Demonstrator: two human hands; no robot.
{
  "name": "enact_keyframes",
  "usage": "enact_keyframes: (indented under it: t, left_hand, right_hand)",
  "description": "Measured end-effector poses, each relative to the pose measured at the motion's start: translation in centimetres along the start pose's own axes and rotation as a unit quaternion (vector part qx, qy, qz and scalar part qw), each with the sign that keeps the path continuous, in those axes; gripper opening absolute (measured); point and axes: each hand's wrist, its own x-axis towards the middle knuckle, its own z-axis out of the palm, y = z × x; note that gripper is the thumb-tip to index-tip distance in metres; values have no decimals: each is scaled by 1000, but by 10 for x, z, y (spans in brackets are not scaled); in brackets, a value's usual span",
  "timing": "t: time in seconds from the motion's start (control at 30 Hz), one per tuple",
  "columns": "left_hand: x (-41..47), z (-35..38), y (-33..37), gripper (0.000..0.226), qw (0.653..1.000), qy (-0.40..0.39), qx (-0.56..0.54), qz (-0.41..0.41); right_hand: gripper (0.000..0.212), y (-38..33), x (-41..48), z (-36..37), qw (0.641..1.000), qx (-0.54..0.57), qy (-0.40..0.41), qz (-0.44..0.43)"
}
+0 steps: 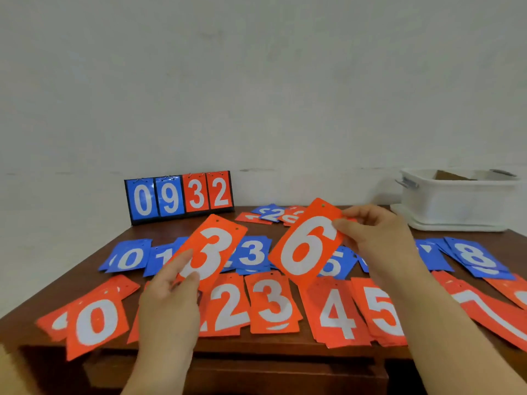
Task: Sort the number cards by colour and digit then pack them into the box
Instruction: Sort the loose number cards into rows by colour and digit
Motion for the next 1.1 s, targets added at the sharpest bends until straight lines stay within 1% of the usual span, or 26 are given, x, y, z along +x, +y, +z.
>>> enact_keyframes:
  t: [0.1,0.2,0.3,0.43,0.5,0.6,0.67,0.7,0.77,0.8,0.83,0.87,0.97,1.03,1.1]
  left_hand:
    - [-20,-26,-15,42,999,4,44,-17]
    - [-25,-39,-17,42,998,12,65,-18]
    - [-29,-39,-19,40,994,-1,106,-13]
    - [-34,-24,-34,39,992,-32,121,-15]
    - [-38,-10,-39,34,988,-57,146,10]
    - [-47,18,-38,27,973,-106,199,41]
    - [-49,36,-38,33,956,-126,259,58]
    - [-50,45,-39,36,939,-139,306,74]
    - [-51,58,-43,39,880,-159,433,114]
    - [-52,62,-44,39,850,-160,488,119]
    - [-52,64,-46,37,828,-156,526,114]
    - [-53,66,-46,35,816,-147,548,111]
    - [-54,67,-44,30,799,-124,573,132]
    - [-52,70,-44,28,782,-144,586,158]
    - [-51,76,-44,29,783,-169,574,171]
  right_hand:
    - [12,10,-24,2,1000,-6,23,7]
    - [20,14,-36,15,999,10,23,33]
    - [21,19,-41,26,998,-40,1,47]
    - [18,27,-39,24,997,-68,7,40]
    - [17,31,-36,15,994,-98,28,37]
    - [17,35,-33,-4,992,-107,63,33]
    - [18,36,-32,-17,989,-124,74,30]
    - [17,37,-32,-23,987,-134,79,29]
    - [17,41,-30,-34,984,-149,90,30]
    - [17,42,-28,-40,983,-156,93,31]
    - [18,43,-26,-45,981,-167,92,32]
    - [18,43,-24,-51,979,-181,88,30]
    - [20,36,-12,-74,970,-228,86,14]
    - [21,32,-2,-90,963,-251,96,8]
    - [21,32,7,-103,954,-284,90,13]
